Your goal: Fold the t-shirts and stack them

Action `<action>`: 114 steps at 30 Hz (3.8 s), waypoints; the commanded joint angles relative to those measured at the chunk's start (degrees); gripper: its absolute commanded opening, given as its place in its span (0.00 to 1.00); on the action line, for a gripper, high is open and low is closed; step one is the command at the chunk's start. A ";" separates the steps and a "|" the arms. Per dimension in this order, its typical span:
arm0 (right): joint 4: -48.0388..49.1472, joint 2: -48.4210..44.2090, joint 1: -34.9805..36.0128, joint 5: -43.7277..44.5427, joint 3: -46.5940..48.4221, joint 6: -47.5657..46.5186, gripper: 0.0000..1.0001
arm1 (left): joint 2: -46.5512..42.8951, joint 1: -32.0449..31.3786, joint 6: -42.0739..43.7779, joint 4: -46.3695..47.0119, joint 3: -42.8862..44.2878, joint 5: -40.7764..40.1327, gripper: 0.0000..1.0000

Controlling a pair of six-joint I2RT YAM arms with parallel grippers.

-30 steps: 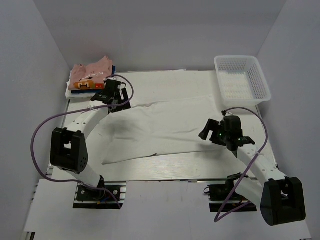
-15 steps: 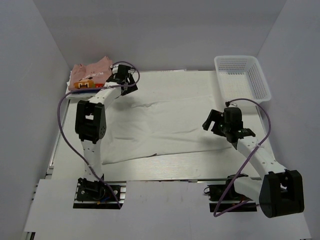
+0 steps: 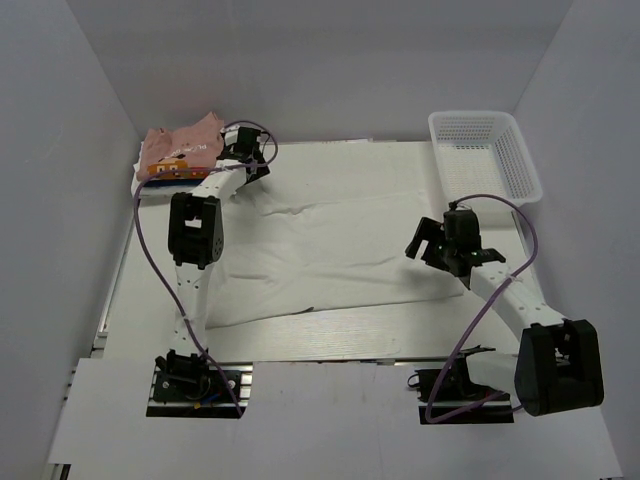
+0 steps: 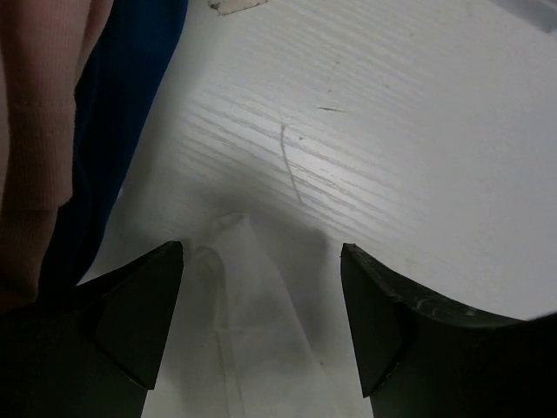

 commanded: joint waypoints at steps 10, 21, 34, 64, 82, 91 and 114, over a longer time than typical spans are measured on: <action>-0.58 4.43 -0.19 2.64 5.98 -0.37 0.90 | -1.54 1.53 0.72 5.18 -2.05 4.68 0.00; 0.04 14.27 2.00 12.66 20.11 1.12 0.90 | -9.97 1.53 2.66 5.01 -11.52 3.27 0.00; -15.94 54.34 5.87 27.77 65.93 -2.22 0.90 | -18.07 1.53 5.21 5.36 -20.25 4.68 0.00; -21.85 70.98 4.82 32.53 76.92 8.24 0.74 | -30.28 0.48 5.74 5.53 -34.57 5.73 0.00; -16.42 58.16 5.34 36.39 66.38 4.03 0.00 | -40.47 0.48 2.93 2.20 -39.67 7.40 0.00; -6.12 37.76 6.75 31.38 39.51 -0.81 0.00 | -56.19 0.48 -7.35 1.05 -57.14 11.70 0.00; -5.76 14.37 7.01 28.31 13.73 4.18 0.00 | -89.52 0.48 -17.37 -14.23 -82.12 19.53 0.00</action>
